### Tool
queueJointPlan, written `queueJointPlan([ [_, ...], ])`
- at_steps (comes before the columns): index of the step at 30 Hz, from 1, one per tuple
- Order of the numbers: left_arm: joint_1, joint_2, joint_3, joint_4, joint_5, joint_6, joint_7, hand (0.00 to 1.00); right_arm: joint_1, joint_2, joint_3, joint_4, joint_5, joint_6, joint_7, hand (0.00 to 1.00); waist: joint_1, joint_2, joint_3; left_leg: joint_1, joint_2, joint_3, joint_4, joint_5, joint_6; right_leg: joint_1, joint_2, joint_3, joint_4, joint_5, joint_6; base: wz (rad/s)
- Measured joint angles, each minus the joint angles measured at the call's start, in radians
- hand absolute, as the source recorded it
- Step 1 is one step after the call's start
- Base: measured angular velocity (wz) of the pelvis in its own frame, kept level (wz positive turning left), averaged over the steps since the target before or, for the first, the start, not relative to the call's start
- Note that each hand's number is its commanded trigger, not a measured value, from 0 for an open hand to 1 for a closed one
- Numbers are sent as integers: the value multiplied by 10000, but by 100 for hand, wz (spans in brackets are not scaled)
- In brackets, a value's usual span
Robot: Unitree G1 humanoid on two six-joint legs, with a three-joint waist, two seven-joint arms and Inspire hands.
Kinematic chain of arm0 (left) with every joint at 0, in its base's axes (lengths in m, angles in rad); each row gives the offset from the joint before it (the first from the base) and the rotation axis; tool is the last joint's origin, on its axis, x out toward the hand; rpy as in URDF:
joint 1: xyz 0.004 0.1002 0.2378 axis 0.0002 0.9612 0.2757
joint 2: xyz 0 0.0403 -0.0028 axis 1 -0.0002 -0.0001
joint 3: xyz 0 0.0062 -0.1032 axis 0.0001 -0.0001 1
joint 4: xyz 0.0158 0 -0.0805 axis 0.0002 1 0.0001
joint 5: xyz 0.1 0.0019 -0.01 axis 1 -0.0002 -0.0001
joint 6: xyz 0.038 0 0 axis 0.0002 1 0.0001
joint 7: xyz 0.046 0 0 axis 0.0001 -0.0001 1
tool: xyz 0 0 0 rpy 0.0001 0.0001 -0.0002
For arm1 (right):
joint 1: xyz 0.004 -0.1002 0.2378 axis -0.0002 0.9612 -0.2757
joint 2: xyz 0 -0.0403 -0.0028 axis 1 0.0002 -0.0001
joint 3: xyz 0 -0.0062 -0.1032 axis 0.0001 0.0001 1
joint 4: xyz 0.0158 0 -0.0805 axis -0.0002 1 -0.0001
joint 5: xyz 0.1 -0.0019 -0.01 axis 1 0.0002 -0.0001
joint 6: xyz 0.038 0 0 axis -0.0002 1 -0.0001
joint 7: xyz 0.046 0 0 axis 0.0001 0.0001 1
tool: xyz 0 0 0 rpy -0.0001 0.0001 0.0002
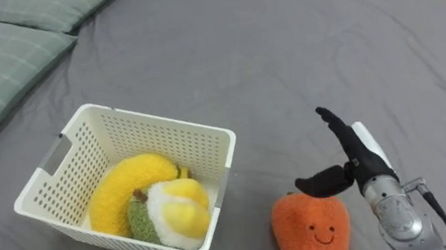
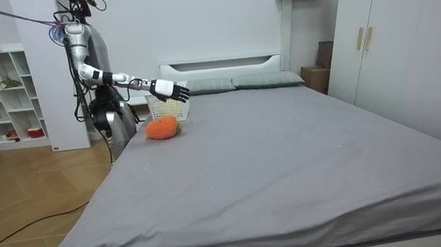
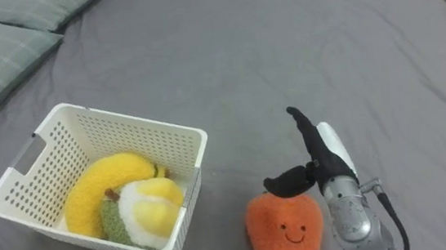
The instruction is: Collect toys from the bed
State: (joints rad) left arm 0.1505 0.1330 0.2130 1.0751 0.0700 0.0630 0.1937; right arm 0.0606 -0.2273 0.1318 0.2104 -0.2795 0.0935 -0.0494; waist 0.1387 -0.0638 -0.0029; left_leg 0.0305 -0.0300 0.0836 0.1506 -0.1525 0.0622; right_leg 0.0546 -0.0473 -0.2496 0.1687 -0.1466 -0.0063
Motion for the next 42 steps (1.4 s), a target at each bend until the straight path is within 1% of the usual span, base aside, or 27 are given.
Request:
queueJointPlan([
  [1, 39, 8, 2, -3, 5, -1, 8, 0, 54, 40, 35, 196, -49, -63, -2, 0, 1, -41, -24, 11, -1, -1, -4, 0, 0, 11, 1, -3, -11, 0, 2, 0],
  [3, 115, 6, -5, -72, -4, 2, 111, 0, 226, 143, 91, 497, -92, -62, 3, 0, 17, -75, -39, 28, -1, -6, -6, -2, 0, 31, 1, -8, -17, -1, 2, 0],
  [6, 301, 1, -46, -331, -1, 24, 239, 0, 372, 256, 235, 1025, -90, -29, 89, 0, 16, -92, -15, 63, -2, -15, -24, -40, 11, 61, -3, -10, -7, 1, 8, 0],
  [8, 454, 12, -117, -345, -1, 53, 412, 0, 384, 290, 470, 1617, -97, 132, 126, 0, 13, -58, 15, 119, -4, -19, -40, -96, 20, 132, -6, -7, 0, -3, 21, 0],
  [11, 562, 6, -194, -348, 0, 171, 477, 0, 383, 434, 472, 2160, -485, 295, 238, 0, 20, -47, 27, 94, -14, -38, 12, -120, 32, 131, -21, -26, 7, -9, 32, 0],
  [16, 595, -33, -220, -455, 11, 410, 481, 0, 336, 592, 451, 2824, -1118, 302, 302, 0, 41, -61, 28, 85, -20, -54, 44, -121, 36, 163, -23, -57, -12, -16, 42, 1],
  [19, 595, -40, -239, -605, 9, 415, 327, 0, 313, 662, 452, 3303, -1184, 305, 309, 0, 51, -63, 44, 69, -23, -63, 77, -130, 45, 172, -27, -76, -12, -22, 53, 1],
  [20, 595, -40, -250, -606, 9, 415, 322, 0, 300, 666, 452, 3388, -1182, 305, 310, 13, 56, -64, 44, 70, -23, -62, 77, -131, 45, 175, -27, -74, -12, -22, 53, 0],
  [21, 597, -41, -286, -604, 5, 414, 307, 0, 249, 666, 451, 3613, -1183, 263, 301, 53, 46, -67, 48, 74, -22, -62, 89, -138, 48, 188, -26, -76, -13, -22, 53, 0],
  [22, 598, -49, -294, -603, 5, 414, 287, 0, 161, 666, 448, 3907, -1184, 254, 302, 69, 43, -72, 52, 76, -19, -73, 127, -162, 47, 212, -21, -78, -13, -22, 53, 0],
  [23, 600, -51, -295, -603, 5, 414, 280, 0, 136, 666, 445, 4026, -1186, 254, 301, 100, 42, -73, 53, 76, -18, -87, 152, -174, 46, 229, -20, -89, -13, -22, 53, 5],
  [25, 593, -48, -302, -601, 6, 412, 266, 0, 73, 665, 436, 4294, -1191, 216, 288, 100, 29, -86, 63, 86, -22, -164, 189, -195, 44, 282, -19, -137, -20, -23, 55, 7],
  [28, 601, -50, -309, -537, 16, 411, 256, 0, -225, 598, 431, 5011, -1182, -88, 203, 100, 48, -80, 65, 111, -22, -189, 199, -215, 33, 300, -15, -135, -30, -23, 55, 0],
  [33, 605, -47, -322, -544, 28, 412, 314, 0, -395, 502, 414, 5455, -1176, -181, 62, 100, 33, -69, 59, 119, -37, -332, 200, -229, 15, 422, 0, -277, -167, -21, 52, 7],
  [38, 595, -52, -316, -549, 35, 412, 315, 0, -414, 514, 420, 5774, -1180, -278, 71, 100, 48, -19, 56, 139, -23, -358, 192, -236, 0, 450, 25, -284, -185, -21, 51, 1],
  [42, 574, -52, -317, -549, 36, 407, 315, 0, -412, 607, 422, 5990, -1181, -401, 102, 100, 35, -1, 60, 143, -28, -358, 183, -236, 1, 456, 20, -282, -186, -21, 52, 0],
])
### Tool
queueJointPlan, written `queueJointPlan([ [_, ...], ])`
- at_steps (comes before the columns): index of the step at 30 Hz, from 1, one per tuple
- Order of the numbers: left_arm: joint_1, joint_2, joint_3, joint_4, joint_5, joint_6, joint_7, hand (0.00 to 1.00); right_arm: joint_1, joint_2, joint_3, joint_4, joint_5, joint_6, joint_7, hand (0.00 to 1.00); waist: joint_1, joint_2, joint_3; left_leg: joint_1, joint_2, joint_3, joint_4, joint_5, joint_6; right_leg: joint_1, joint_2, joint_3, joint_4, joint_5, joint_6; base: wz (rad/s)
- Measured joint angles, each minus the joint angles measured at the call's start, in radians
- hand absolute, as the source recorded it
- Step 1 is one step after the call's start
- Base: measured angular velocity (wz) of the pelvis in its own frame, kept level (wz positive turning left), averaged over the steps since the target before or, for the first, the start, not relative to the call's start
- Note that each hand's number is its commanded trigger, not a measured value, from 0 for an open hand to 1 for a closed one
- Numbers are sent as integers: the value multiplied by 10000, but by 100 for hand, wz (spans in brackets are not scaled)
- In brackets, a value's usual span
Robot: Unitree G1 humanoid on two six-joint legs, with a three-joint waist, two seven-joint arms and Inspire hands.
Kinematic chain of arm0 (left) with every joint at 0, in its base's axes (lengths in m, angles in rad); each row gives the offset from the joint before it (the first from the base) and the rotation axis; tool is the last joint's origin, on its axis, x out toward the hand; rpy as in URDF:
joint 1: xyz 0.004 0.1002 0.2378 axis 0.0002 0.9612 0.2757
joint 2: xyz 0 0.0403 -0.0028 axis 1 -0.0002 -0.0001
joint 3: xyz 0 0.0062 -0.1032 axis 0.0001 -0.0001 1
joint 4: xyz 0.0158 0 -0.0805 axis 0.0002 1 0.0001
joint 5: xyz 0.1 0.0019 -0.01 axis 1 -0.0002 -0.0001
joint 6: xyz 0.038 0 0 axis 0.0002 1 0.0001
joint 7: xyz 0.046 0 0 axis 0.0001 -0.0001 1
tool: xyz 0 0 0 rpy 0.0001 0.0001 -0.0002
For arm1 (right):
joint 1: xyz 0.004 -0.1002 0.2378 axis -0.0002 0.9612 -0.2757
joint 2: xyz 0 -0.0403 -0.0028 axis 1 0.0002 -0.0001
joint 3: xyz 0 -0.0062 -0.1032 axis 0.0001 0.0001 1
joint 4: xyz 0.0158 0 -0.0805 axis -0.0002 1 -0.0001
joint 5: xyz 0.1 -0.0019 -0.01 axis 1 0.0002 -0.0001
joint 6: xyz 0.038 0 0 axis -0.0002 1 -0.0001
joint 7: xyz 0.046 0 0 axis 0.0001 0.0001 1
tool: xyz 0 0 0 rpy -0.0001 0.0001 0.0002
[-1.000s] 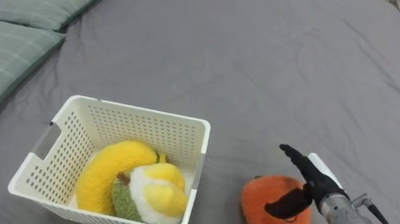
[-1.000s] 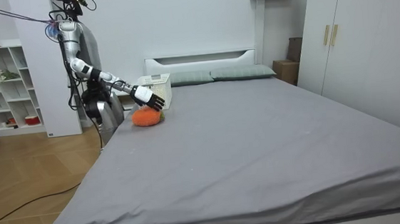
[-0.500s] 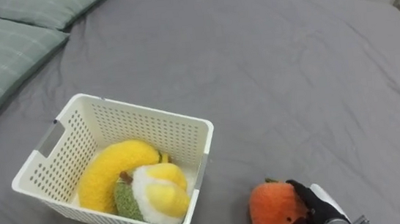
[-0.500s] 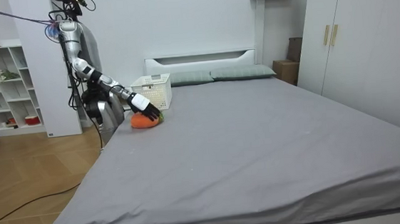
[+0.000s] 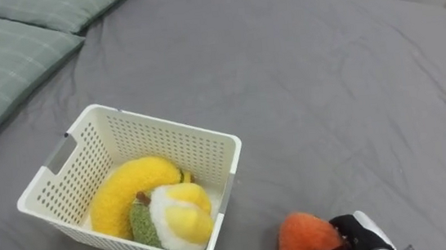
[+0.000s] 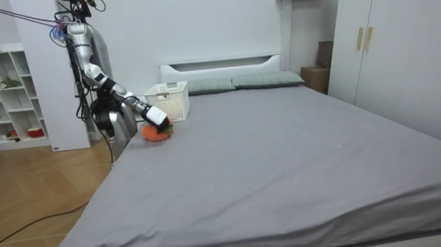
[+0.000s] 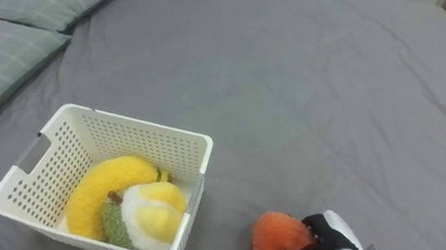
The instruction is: Collect toys from the bed
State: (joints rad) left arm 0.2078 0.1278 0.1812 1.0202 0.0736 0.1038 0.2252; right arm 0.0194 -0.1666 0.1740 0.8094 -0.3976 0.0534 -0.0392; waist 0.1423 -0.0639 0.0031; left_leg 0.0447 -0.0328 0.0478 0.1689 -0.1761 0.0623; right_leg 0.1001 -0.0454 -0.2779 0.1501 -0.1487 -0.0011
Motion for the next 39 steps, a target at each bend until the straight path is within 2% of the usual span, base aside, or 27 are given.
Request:
queueJointPlan([
  [12, -56, -32, -32, 229, -25, 3, -35, 0, -140, 100, 1, -38, 18, -62, 276, 100, 5, 1, 3, 19, -8, 14, 12, -1, 2, 13, -12, 5, 11, -1, 1, 0],
  [16, 6, -54, -28, 180, -42, 3, -128, 0, -17, 98, 14, -1086, -59, 358, 438, 100, 1, -63, -9, 17, -7, 43, 8, 0, 3, -3, -14, 16, 11, -2, 3, 0],
  [17, 30, -59, -38, 99, -49, -6, -130, 0, 101, 99, 14, -1565, -60, 361, 447, 100, 1, -38, 11, 18, -7, 46, 4, 0, 3, -2, -13, 19, 7, -2, 4, 0],
  [25, 81, -5, -3, 3, 2, -7, -110, 0, 216, 71, 10, -4691, 24, 483, 579, 100, 0, -81, -5, 91, 25, 207, -19, 0, 3, -14, 19, 222, 13, -1, 2, -5],
  [32, 58, -15, 24, 3, -26, -17, -112, 0, 296, 72, 11, -5591, 19, 506, 857, 100, -3, -170, -15, 85, 31, 296, -36, -3, 8, -79, 11, 303, 62, 0, 3, -3],
  [39, -20, -7, 108, 258, -25, -43, -115, 0, 332, -88, -72, -7432, 29, 579, 857, 100, -16, -129, -14, 109, 37, 343, -71, -1, 10, -143, 6, 320, 170, 0, 3, -2],
])
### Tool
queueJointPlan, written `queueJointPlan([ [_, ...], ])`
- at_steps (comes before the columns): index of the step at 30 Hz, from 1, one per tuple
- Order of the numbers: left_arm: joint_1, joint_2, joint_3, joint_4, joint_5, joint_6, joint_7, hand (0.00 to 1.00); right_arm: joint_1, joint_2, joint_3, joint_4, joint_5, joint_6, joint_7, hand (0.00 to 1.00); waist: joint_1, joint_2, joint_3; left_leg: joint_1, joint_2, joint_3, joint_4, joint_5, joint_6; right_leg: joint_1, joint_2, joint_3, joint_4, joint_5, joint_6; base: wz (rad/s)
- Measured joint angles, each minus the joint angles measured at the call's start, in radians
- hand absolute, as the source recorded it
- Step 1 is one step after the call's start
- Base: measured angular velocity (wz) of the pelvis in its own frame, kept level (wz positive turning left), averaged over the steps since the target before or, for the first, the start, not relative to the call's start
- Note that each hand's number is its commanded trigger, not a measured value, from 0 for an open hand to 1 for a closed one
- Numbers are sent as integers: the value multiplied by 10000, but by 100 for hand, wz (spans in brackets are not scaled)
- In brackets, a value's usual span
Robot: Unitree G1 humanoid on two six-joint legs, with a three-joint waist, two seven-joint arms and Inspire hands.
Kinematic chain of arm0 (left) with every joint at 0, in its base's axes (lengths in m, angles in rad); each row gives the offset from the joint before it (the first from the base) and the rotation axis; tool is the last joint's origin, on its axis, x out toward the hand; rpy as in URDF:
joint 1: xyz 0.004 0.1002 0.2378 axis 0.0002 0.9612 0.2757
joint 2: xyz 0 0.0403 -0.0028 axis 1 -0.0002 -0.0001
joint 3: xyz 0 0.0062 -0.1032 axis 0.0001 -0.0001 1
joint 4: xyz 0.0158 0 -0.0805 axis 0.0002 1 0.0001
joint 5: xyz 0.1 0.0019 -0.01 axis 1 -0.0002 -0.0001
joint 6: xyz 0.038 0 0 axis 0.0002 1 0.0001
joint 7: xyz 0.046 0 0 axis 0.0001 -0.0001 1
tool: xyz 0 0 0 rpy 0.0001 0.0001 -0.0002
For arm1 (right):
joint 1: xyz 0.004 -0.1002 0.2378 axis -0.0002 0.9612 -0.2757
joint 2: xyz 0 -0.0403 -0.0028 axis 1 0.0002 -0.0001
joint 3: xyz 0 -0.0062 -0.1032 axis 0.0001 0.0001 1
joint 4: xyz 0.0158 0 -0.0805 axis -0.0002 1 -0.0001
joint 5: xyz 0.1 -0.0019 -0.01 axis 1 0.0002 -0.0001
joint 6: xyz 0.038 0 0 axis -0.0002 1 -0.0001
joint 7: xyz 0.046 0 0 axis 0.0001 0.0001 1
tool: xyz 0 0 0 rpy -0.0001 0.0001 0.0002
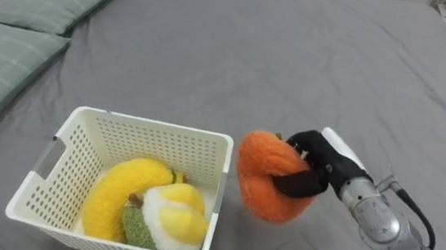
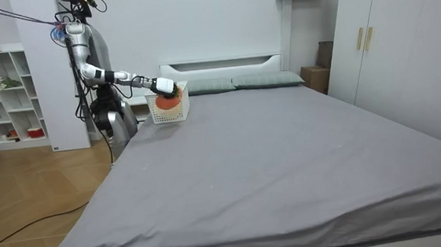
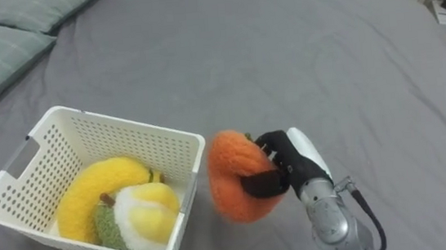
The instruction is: Collect toys from the bed
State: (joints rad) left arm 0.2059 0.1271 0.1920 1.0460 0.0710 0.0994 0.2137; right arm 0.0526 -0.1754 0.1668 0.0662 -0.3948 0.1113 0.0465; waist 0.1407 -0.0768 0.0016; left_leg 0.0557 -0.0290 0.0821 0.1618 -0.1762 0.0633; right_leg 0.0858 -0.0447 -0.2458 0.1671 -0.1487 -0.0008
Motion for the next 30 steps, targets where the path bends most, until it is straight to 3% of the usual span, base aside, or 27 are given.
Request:
queueJointPlan([
  [10, 133, -18, 31, 335, 86, 24, -96, 0, -18, 58, -233, -2081, 156, 14, 278, 100, 49, 66, -10, 18, -2, -5, 13, 0, 1, 23, -8, -34, 13, 0, 0, 0],
  [23, -45, -19, 218, 347, 97, 12, -294, 0, -385, 61, -344, -3043, 400, 137, 535, 100, 93, 23, -38, 22, 0, 6, -20, 2, 2, 1, 12, 86, 16, 0, 0, 0],
  [30, -183, 40, 210, 346, 98, -21, -280, 0, -554, 68, -60, -3565, 389, 138, 675, 100, 412, -67, -32, 19, 1, 2, -18, 1, 2, -1, 11, 89, 17, 0, 0, 0],
])
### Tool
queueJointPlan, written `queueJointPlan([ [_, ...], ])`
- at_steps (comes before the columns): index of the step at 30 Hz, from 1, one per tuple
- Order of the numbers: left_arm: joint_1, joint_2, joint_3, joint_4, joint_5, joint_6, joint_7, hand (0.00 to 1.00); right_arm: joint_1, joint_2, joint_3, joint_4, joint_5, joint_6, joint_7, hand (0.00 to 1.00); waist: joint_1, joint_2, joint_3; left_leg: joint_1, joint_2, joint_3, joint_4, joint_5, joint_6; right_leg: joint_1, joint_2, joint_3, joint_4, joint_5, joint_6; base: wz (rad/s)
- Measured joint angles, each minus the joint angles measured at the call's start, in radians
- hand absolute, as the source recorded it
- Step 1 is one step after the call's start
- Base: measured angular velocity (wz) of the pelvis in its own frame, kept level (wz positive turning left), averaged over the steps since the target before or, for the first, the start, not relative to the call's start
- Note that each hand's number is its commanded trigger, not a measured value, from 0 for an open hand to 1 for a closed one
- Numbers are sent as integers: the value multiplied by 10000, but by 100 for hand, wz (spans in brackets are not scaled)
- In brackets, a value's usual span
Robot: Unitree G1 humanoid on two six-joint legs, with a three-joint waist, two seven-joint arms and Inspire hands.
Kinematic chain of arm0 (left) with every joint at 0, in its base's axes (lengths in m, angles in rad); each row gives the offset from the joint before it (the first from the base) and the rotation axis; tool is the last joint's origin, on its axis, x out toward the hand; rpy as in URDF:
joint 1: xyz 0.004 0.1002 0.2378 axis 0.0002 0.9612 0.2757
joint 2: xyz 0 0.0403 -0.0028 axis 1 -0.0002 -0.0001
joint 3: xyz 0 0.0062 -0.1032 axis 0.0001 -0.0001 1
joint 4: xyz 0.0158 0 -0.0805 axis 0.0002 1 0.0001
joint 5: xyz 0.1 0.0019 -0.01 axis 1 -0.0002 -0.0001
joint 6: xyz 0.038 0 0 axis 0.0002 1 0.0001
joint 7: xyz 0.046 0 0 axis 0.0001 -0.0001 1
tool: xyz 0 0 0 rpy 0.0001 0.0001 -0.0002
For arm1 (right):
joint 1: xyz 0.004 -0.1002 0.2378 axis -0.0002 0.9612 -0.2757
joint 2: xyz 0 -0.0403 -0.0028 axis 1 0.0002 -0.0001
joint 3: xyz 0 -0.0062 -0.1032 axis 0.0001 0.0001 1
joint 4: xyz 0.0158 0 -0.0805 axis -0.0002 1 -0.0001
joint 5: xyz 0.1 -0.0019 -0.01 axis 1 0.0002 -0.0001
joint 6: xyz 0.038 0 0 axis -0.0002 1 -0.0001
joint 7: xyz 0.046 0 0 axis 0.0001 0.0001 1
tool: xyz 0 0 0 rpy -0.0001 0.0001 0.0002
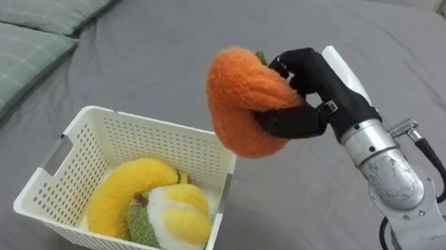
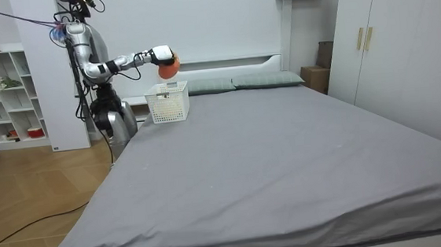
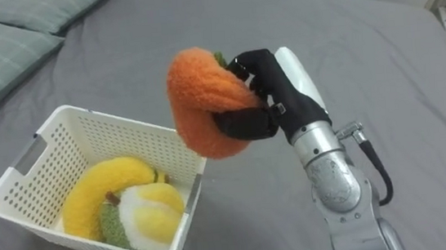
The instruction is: Collect toys from the bed
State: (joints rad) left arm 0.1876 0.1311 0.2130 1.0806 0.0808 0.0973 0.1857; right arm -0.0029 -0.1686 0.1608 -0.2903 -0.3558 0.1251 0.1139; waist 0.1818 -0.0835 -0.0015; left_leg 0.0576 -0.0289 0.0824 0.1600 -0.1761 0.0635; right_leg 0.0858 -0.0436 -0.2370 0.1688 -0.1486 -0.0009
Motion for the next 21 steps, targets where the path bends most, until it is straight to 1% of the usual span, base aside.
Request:
queueJointPlan([
  [3, -10, 23, -24, 0, -1, 0, 31, 0, -179, -9, 273, 1, 30, 84, 94, 100, 59, -63, 21, -11, -1, -3, 6, -1, 0, -4, -2, -3, 0, 0, 0, 0],
  [6, -17, 32, -27, 2, -6, 0, 104, 0, -302, 3, 530, 0, 45, 87, 108, 100, 127, -119, 30, -10, -2, -2, 7, -1, 0, 0, 0, -1, -2, 1, 0, 0],
  [11, -83, 31, -38, 184, -16, 20, 285, 0, -366, 55, 744, 3, 31, 90, 322, 99, 247, -100, 42, -9, -1, -5, 7, -1, 1, -3, -3, 2, -2, 3, 3, 0],
  [12, -85, 26, -101, 183, -18, 39, 292, 0, -370, 57, 863, 6, 22, 98, 366, 94, 302, -77, 58, -10, 1, -5, 7, -2, 1, -7, -3, 4, -1, 3, 3, 0],
  [13, -104, 14, -145, 183, -7, 43, 293, 0, -370, 67, 996, 7, 23, 116, 474, 84, 354, -57, 72, -25, 1, -18, 7, -2, 1, -15, 1, 8, -1, 3, 3, 0],
  [14, -150, 23, -231, 180, -1, 47, 296, 0, -371, 87, 1136, 7, 38, 213, 582, 78, 436, -54, 74, -66, 1, -34, 7, -2, 0, -40, 7, 7, -7, 3, 3, 0],
  [15, -173, 21, -250, 179, -1, 52, 297, 0, -372, 95, 1226, 11, 39, 269, 642, 59, 457, -52, 75, -88, 1, -46, 9, -2, -1, -49, 9, 2, -13, 3, 3, 6],
  [16, -199, 15, -326, 168, -6, 59, 297, 0, -373, 121, 1416, 14, 41, 362, 792, 59, 496, -47, 77, -132, -1, -75, 18, -2, -1, -72, 8, -7, -13, 3, 2, 6],
  [17, -207, 10, -340, 168, -5, 60, 297, 0, -373, 148, 1498, 17, 40, 409, 866, 42, 519, -47, 77, -155, -3, -86, 18, -2, -1, -95, 7, -7, -12, 3, 2, 5],
  [18, -215, 9, -404, 160, -3, 61, 296, 0, -374, 172, 1649, 28, 41, 445, 954, 17, 560, -54, 73, -221, -4, -99, 30, -1, -1, -159, 6, -8, -5, 3, 2, 4],
  [20, -231, 9, -555, 159, 3, 61, 289, 0, -373, 181, 1793, 49, 21, 488, 1098, 0, 678, -46, 80, -297, -12, -124, 57, 1, 1, -210, 2, -14, -8, 3, 2, 5],
  [21, -234, 13, -630, 159, 6, 61, 278, 0, -373, 181, 1824, 97, 19, 499, 1133, 0, 707, -42, 83, -309, -16, -150, 57, 0, 2, -212, 1, -14, -13, 3, 2, 7],
])
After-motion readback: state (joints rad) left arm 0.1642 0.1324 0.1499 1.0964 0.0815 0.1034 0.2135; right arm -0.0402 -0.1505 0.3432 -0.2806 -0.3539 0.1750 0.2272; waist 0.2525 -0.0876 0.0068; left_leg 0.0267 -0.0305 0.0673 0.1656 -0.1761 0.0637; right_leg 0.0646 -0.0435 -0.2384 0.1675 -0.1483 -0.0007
